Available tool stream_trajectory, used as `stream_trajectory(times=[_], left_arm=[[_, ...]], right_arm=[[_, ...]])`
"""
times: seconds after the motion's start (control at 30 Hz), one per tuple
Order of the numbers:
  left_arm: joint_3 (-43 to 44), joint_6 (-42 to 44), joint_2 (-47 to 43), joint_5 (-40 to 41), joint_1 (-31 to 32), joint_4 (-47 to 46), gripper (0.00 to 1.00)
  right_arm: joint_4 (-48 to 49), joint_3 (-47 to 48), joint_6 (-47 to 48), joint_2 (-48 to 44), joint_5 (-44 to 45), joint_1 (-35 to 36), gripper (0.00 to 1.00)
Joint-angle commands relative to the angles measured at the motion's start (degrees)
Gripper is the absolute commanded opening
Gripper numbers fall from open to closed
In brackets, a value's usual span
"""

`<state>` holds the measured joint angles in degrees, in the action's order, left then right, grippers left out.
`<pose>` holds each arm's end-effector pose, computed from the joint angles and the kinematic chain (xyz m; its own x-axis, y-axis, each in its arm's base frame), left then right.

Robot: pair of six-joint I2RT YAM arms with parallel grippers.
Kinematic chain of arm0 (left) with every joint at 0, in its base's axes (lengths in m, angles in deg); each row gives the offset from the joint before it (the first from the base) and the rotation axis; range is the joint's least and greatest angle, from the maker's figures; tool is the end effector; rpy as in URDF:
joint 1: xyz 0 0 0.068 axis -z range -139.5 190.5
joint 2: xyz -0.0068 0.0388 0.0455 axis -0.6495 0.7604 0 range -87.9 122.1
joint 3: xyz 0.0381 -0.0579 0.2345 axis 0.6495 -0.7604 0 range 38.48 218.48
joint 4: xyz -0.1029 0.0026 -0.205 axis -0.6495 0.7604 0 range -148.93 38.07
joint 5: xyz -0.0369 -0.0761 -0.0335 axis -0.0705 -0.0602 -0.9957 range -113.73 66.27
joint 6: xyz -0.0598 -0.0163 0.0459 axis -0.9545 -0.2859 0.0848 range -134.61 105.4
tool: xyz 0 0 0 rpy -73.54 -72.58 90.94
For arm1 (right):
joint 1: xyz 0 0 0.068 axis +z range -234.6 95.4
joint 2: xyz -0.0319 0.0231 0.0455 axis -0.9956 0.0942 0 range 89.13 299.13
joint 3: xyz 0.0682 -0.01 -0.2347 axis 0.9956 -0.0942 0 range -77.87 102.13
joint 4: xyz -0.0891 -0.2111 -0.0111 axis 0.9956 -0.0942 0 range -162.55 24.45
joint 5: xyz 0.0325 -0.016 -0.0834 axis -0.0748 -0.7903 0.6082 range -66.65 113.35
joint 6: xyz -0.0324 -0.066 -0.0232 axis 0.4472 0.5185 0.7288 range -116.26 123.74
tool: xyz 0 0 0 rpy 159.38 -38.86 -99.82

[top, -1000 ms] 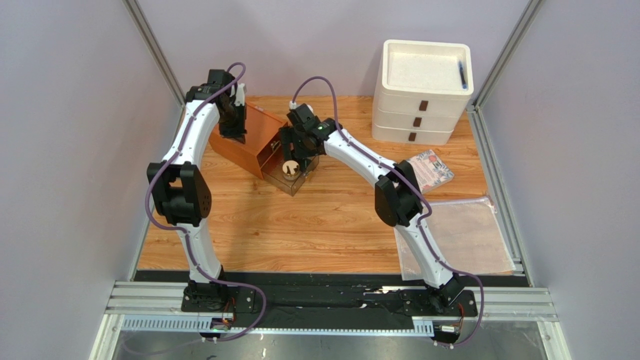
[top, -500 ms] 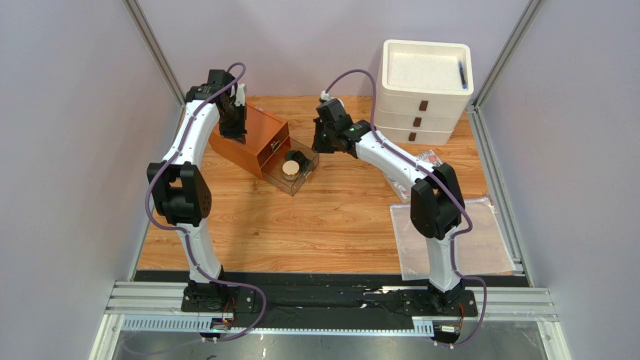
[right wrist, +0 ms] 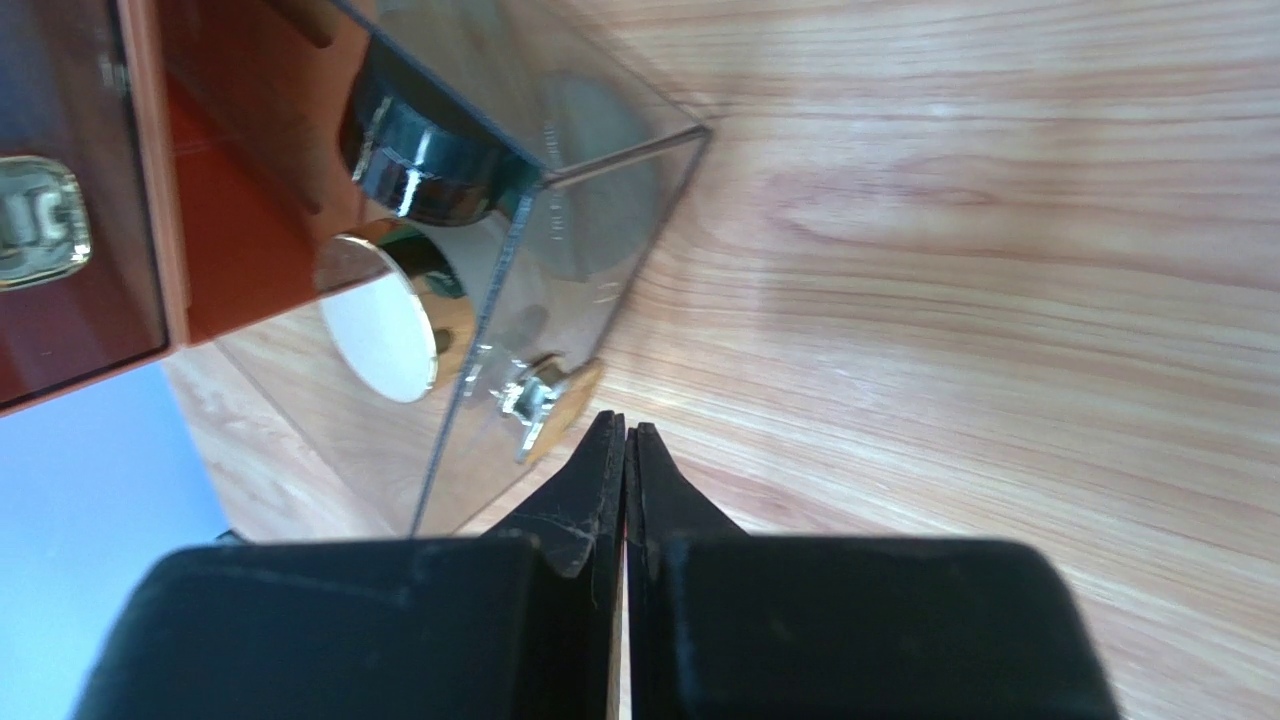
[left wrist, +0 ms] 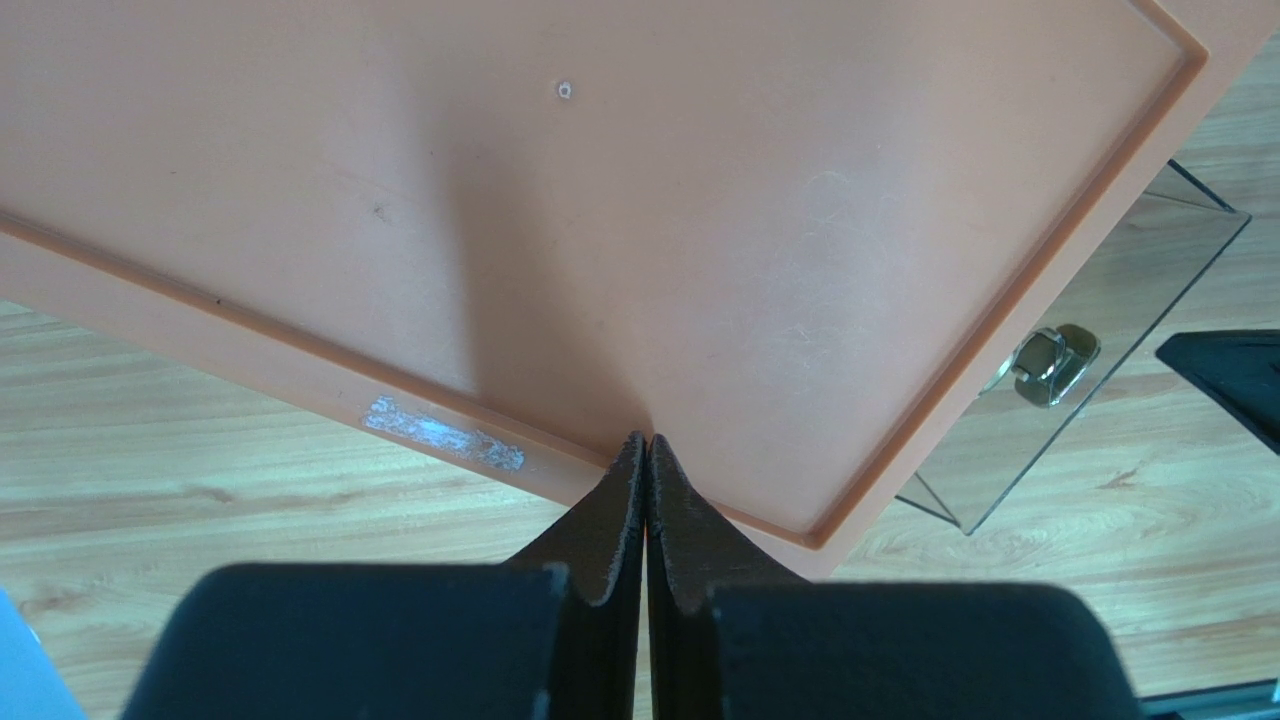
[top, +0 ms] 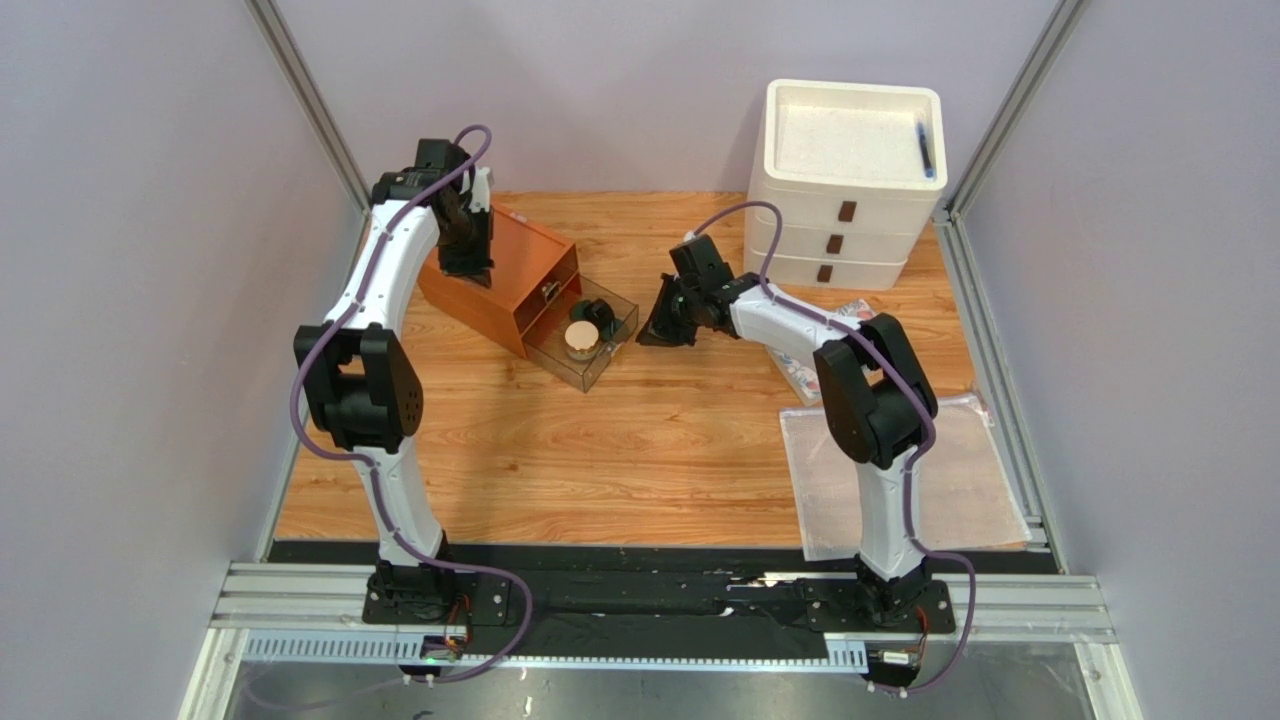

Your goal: Organize the makeup

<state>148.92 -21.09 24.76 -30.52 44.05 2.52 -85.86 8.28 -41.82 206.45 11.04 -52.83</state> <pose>0.3836 -0.0315 0.2570 -0.9017 -0.0565 -0.4287 0.0120 0.9878 -0.1554 0.3538 0.2356 0.1564 -0.9136 0.2548 -0.3168 0.0359 0.8268 0.5614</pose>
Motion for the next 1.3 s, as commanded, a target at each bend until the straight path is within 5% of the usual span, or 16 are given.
stream_trajectory(times=[0.0,0.73,0.97,1.27], left_arm=[[0.48,0.94,0.63,1.07,-0.21,5.35,0.00],[0.13,1.03,0.37,1.25,-0.21,5.87,0.00],[0.57,0.77,0.54,0.99,-0.21,5.87,0.00],[10.05,0.42,2.65,1.69,-0.21,8.68,0.00]], right_arm=[[4.59,3.67,-3.74,2.82,-5.26,0.05,0.00],[12.76,36.62,-14.99,27.08,-18.45,4.09,0.00],[13.81,32.77,-14.03,24.63,-17.04,4.18,0.00],[6.70,17.75,-1.13,6.28,-5.37,3.48,0.00]])
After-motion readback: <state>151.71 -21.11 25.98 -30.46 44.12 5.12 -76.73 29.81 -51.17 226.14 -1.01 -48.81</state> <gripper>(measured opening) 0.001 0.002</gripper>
